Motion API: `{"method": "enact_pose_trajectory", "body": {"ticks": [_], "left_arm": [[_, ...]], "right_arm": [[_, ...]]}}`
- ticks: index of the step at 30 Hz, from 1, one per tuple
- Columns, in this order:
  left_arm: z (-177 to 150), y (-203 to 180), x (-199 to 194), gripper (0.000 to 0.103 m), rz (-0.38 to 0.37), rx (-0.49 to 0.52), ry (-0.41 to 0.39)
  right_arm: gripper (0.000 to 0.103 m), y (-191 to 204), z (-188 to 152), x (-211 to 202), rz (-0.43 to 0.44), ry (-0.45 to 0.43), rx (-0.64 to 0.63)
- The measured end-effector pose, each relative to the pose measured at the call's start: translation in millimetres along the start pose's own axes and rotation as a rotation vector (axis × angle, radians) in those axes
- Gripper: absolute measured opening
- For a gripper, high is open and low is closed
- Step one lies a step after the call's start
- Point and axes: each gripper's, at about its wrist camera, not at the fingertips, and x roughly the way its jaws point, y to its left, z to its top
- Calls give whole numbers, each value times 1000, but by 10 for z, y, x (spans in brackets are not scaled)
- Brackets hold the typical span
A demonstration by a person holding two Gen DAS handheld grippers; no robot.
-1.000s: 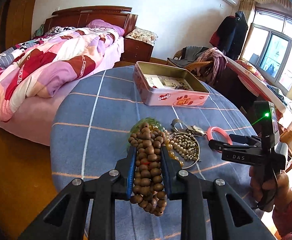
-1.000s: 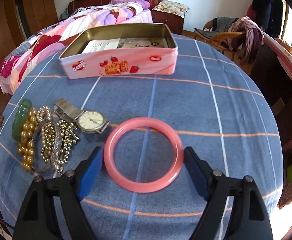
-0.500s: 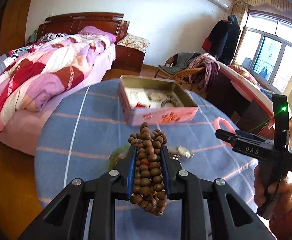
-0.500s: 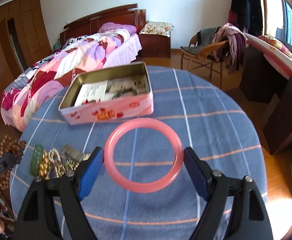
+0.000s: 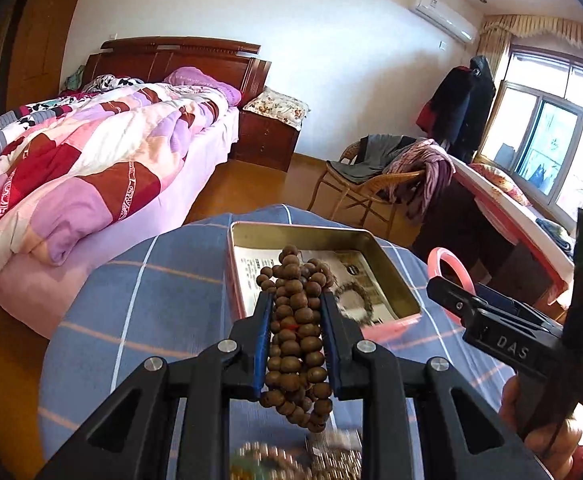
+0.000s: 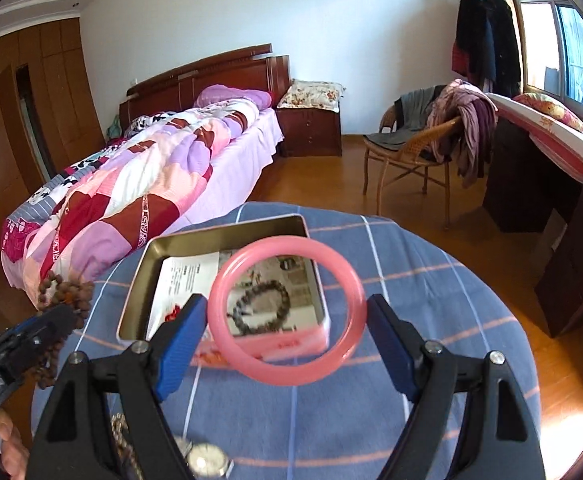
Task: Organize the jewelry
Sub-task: 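Carry the bead strand and pink bangle into the tin while opening both tools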
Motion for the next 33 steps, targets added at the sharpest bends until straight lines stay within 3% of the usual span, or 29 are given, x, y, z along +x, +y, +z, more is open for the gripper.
{"method": "enact_pose_trajectory", "body": {"ticks": [6, 15, 29, 33], "left_arm": [[141, -34, 423, 23, 36, -2, 43], [223, -120, 848, 23, 104, 40, 132], [232, -149, 1079, 23, 233, 84, 196], [235, -168, 1111, 23, 262, 89, 211]], "right_arm": [[83, 80, 132, 357, -1, -6, 1], [83, 56, 195, 847, 11, 77, 23], [84, 9, 234, 915, 29, 45, 23], [91, -34, 250, 932, 83, 38, 43]]}}
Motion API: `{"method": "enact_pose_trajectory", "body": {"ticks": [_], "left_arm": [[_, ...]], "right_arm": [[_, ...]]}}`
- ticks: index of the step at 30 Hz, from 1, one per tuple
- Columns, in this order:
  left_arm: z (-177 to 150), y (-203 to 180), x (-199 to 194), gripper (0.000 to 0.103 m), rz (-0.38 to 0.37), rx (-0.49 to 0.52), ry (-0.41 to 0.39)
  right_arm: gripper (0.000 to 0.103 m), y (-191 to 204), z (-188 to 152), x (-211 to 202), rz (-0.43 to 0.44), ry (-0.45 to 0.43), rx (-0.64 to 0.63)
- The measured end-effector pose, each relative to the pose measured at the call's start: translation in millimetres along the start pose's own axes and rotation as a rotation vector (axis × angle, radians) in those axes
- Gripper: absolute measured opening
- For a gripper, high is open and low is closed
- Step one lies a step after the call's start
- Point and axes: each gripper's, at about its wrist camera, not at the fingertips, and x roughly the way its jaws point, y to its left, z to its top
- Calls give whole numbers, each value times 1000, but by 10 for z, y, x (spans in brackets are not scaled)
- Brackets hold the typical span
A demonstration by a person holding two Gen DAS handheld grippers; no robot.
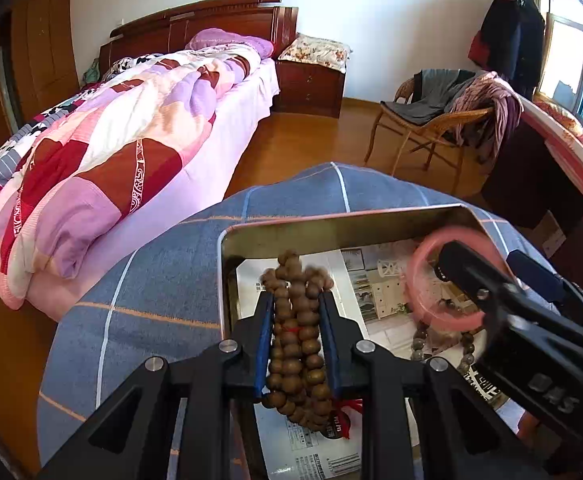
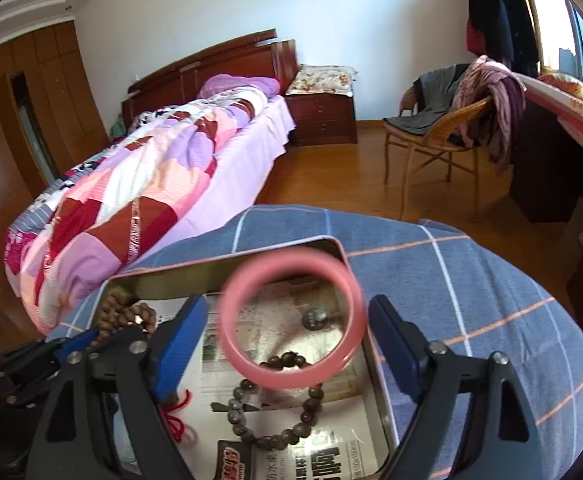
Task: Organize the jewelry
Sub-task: 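Carry the bead strand and pink bangle into the tin while opening both tools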
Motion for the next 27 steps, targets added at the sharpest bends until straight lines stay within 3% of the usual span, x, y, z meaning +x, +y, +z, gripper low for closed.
{"method": "enact_pose_trajectory", "body": {"ticks": [4, 7, 9, 10, 18, 27], "left_arm": [[32, -38, -34, 26, 18, 5, 0], [46, -64, -124, 50, 26, 15, -13], [29, -68, -249, 74, 32, 14, -50], [20, -66, -310, 76, 38, 12, -65], [-182, -47, -639, 77, 59, 19, -71], [-550, -55, -1025, 77, 77, 36, -85]], "right_arm": [[91, -77, 26, -86, 44, -34, 52], [91, -78, 49, -207, 16, -64, 50], [91, -68, 47, -288, -7, -78, 48], [91, -61, 37, -321, -16, -83, 46], [91, -54, -198, -826, -73, -113, 32], [91, 4, -564, -1240, -93, -76, 8]]}}
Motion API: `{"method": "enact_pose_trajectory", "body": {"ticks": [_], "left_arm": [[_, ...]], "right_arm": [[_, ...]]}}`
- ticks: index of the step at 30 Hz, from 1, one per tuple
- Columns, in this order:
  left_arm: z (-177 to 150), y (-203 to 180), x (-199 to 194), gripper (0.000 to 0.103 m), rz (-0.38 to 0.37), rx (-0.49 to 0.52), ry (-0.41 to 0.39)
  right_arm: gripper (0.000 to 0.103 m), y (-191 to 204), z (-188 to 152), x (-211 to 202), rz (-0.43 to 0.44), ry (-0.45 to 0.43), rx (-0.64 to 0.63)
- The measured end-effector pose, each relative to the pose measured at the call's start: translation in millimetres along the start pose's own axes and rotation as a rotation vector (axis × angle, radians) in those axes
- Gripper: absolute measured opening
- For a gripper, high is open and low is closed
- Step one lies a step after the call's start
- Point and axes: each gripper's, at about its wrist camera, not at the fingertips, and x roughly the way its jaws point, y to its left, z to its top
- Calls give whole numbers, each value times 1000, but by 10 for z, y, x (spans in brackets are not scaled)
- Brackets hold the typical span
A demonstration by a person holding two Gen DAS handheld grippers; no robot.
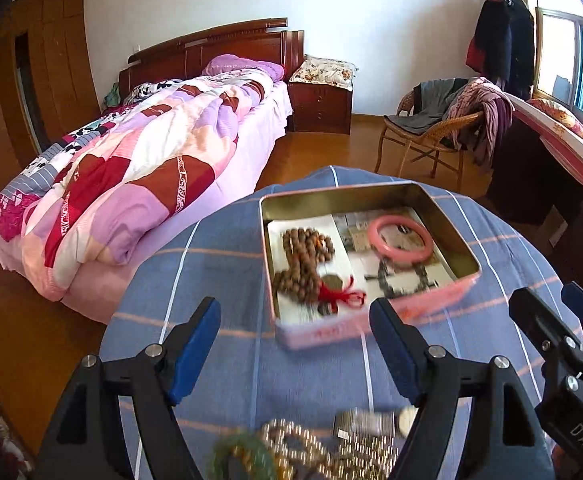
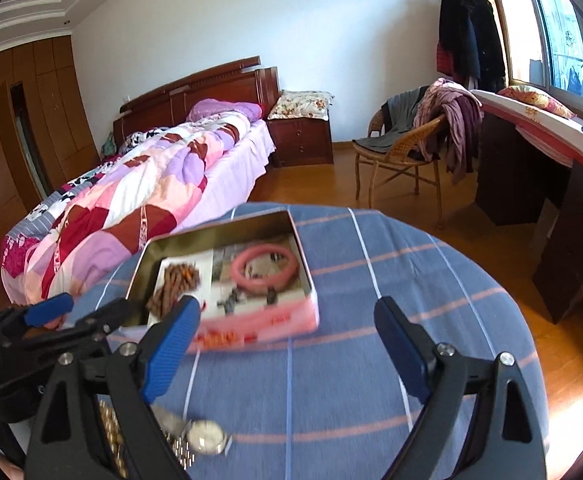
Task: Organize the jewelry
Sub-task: 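Carry the bead strand and pink bangle into the tin while opening both tools, then grasp the green jade bangle with the left tool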
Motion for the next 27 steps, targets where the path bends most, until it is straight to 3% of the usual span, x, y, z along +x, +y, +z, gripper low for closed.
{"method": "enact_pose_trajectory", "body": {"ticks": [3, 12, 18, 23, 27], "left_arm": [[-133, 83, -144, 77, 8, 3, -17], [-791, 646, -395, 77, -62, -90, -21], [-1180, 690, -447, 77, -87, -18, -4], [-1208, 714, -399, 77, -144, -85, 27], [-1134, 553, -422, 77, -176, -36, -5]], "right_arm": [[91, -15, -96, -85, 3, 15, 5], [91, -10, -424, -332, -3, 46, -22], [88, 7, -583, -340, 20, 88, -37], [82, 115, -721, -346, 25, 118, -78], [81, 137, -795, -361, 28, 134, -93]]}}
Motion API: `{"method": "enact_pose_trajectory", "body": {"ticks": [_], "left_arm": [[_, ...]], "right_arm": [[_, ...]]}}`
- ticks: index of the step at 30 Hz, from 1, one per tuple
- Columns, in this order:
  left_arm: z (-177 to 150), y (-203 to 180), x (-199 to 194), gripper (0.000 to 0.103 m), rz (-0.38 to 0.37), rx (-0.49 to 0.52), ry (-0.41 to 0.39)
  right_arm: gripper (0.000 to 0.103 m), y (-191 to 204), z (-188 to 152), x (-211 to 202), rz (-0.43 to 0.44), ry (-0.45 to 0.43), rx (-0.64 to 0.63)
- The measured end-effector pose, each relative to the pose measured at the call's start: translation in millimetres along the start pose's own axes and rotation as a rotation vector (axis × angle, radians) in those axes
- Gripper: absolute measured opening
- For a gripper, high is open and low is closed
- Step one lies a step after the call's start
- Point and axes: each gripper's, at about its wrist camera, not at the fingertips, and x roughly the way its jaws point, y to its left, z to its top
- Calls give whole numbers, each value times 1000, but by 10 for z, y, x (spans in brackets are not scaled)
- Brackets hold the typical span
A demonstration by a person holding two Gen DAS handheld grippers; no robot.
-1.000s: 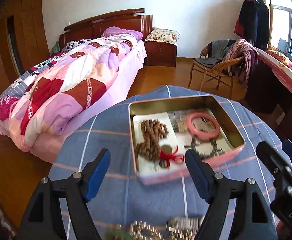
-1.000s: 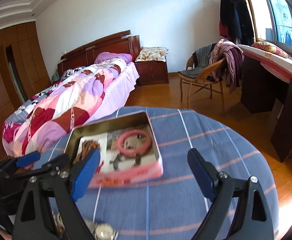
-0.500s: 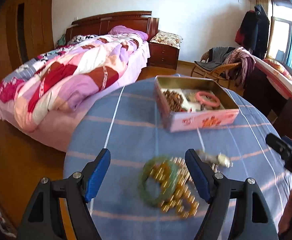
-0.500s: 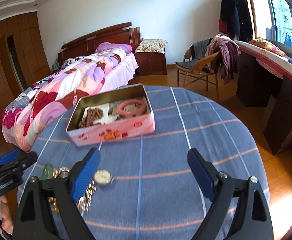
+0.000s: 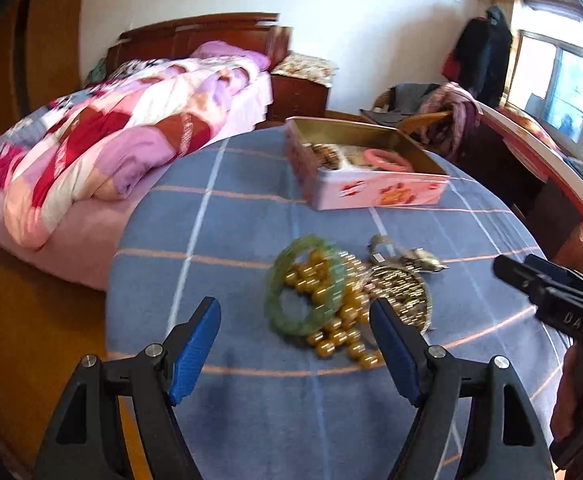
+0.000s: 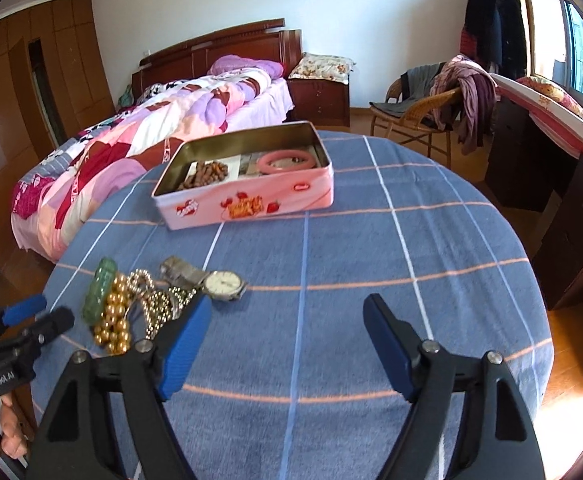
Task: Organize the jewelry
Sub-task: 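Grasp the green jade bangle with the left tool, then grasp the silver wristwatch with the right tool while the left tool holds the jade bangle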
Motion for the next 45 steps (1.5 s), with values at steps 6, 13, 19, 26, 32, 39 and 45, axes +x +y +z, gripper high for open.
{"method": "enact_pose_trajectory", "body": {"ticks": [6, 13, 19, 26, 32, 39, 45], "left_arm": [[84, -130, 190, 34, -34, 49, 47], [-9, -108, 351, 33, -66, 20, 104], [24, -46, 224, 11, -91, -4, 62], [122, 175, -70, 10, -154, -102, -31], [172, 301, -217, 10, -184, -172, -74], [179, 263, -171, 10, -152, -148, -54], [200, 301, -173, 10, -143, -159, -56]], "right_arm": [[81, -13, 5, -32, -2, 3, 6], [81, -49, 26, -41, -6, 5, 23], [80, -21, 34, -55, 1, 3, 15], [60, -25, 21, 32, -2, 31, 1], [60, -56, 28, 185, 65, 85, -4], [62, 197, 89, 469, 47, 128, -224], [72, 282, 168, 704, 126, 195, -267]]}}
